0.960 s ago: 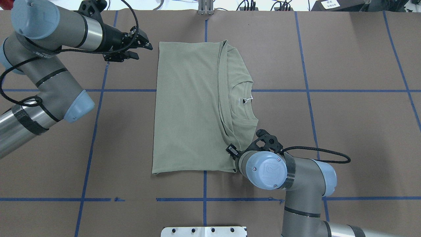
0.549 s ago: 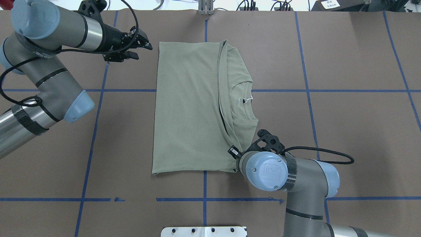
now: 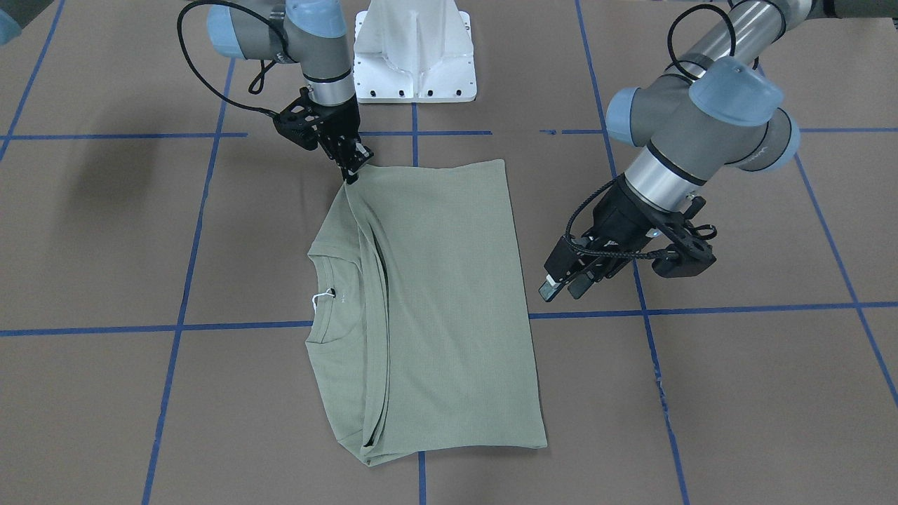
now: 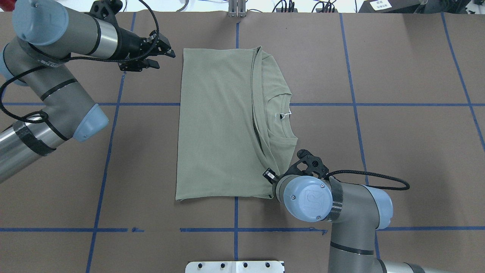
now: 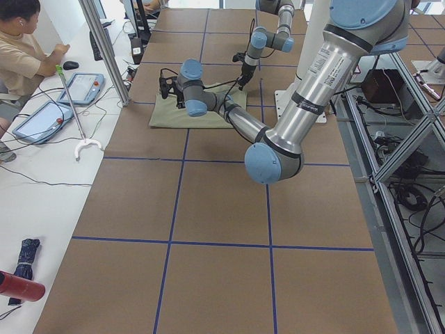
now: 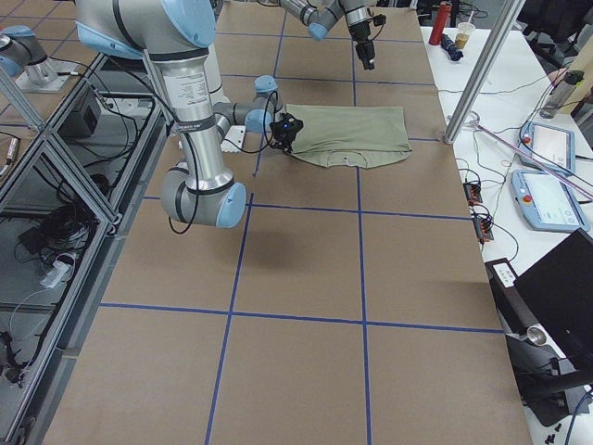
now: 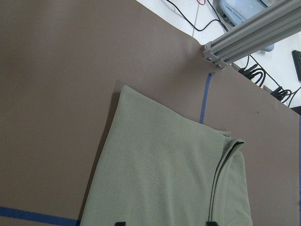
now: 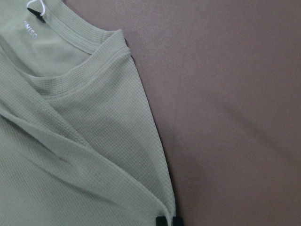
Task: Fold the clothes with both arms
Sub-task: 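Move the right gripper to the shirt's near corner by the collar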
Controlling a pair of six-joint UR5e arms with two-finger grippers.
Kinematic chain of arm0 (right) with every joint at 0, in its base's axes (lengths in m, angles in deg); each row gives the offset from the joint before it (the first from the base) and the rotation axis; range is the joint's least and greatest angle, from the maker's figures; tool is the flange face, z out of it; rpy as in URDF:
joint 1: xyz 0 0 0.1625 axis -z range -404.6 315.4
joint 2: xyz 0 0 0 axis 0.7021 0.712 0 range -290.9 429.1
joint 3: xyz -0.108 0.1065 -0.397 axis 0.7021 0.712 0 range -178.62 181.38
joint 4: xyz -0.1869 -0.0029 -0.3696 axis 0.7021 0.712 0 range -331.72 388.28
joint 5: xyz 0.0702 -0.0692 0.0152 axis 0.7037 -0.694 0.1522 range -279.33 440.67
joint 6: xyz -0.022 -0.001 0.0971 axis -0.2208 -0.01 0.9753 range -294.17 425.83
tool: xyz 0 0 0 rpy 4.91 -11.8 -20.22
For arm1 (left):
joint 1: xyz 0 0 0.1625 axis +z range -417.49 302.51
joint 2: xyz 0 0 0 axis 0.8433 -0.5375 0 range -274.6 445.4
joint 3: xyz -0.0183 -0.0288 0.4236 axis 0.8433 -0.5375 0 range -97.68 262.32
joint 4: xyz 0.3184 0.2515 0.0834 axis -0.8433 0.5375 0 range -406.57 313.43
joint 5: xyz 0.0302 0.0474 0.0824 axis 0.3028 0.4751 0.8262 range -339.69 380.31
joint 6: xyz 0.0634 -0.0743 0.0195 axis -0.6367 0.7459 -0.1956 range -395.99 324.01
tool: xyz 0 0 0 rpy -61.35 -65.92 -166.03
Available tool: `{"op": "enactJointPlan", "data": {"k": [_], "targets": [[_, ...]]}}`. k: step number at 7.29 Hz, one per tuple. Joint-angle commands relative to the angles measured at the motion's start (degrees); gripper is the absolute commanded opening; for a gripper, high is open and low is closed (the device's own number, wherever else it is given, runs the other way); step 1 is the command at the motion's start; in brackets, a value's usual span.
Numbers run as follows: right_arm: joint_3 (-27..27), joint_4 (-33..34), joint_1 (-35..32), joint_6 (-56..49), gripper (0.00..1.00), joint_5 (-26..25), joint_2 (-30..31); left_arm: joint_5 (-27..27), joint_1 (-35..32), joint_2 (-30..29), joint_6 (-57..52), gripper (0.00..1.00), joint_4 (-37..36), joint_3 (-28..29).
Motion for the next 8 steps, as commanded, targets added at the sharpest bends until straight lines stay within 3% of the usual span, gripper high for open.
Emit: {"op": "enactJointPlan", "data": {"k": [1,2,4,6,8], "targets": [[-2.0,0.4,-0.1,0.0,0.00,0.1,1.1,0.7,1.8,1.5,6.8,0.65,0.1,-2.8],[-2.2,0.4,-0.1,0.0,0.00,0.1,1.3,2.7,4.2,4.0,9.7,0.65,0.0,-6.5],[-4.2,0.4,0.3,0.5,0.00,0.4,2.3,12.3,14.7,11.2,15.7,0.65,-1.6,-14.7],[-4.4,0.4,0.8,1.0,0.00,0.5,2.7,22.1,27.4,13.6,21.5,0.66,-16.1,-24.8],[-4.4,0.4,0.8,0.9,0.00,0.5,2.8,26.9,35.7,15.7,26.3,0.65,-17.9,-24.4]]}}
